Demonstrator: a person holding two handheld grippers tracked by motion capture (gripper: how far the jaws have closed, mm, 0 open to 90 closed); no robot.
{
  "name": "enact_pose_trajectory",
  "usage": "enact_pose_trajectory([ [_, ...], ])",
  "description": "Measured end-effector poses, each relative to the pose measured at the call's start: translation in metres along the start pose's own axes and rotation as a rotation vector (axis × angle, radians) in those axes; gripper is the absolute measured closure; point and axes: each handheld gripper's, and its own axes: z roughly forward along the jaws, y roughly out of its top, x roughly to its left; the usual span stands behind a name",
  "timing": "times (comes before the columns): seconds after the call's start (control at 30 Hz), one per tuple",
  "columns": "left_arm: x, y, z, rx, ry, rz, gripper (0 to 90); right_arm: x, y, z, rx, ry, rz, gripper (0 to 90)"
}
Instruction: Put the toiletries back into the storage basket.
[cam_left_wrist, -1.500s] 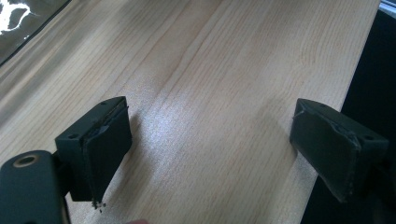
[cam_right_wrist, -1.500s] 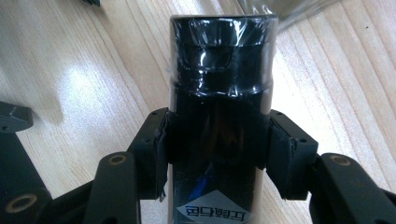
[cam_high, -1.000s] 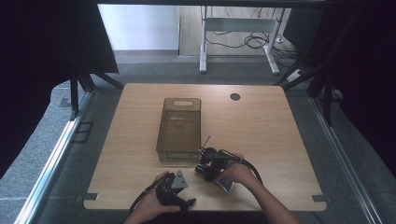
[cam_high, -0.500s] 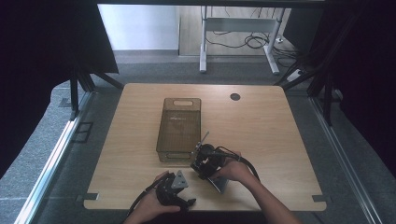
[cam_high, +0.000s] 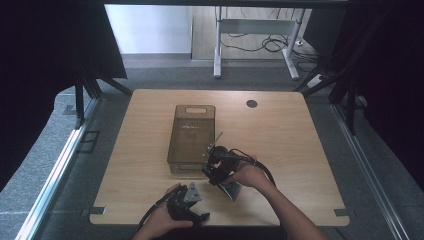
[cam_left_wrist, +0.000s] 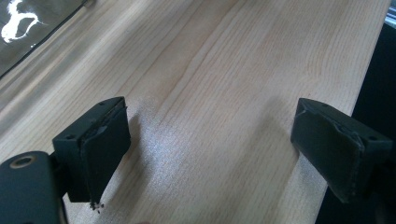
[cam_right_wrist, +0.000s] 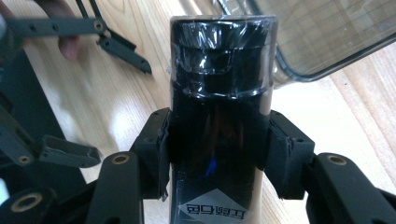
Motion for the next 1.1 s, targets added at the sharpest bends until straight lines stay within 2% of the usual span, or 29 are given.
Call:
enact_pose_trajectory([
  [0.27,-0.001,0.0,0.0,0.0,-0.002,-0.008,11.8,-0.006,0.014,-0.017,-0.025,0.005,0.053,48.1],
  [0.37,0.0,0.0,0.0,0.006,-0.002,-0.001,11.8,-0.01,0.023,-0.023,-0.037,0.016,0.092,48.1],
  [0.73,-0.001,0.001,-0.001,0.013,-0.004,-0.008,14.0,-0.019,0.054,-0.035,-0.054,0.023,0.148,48.0],
  [1.0,-0.004,0.004,-0.003,0.011,-0.001,0.012,15.1,-0.026,0.075,-0.037,-0.067,0.021,0.195,48.1],
  [1.1,-0.004,0.004,-0.006,0.0,0.001,0.008,15.1,-0.028,0.081,-0.038,-0.067,0.018,0.215,48.1],
])
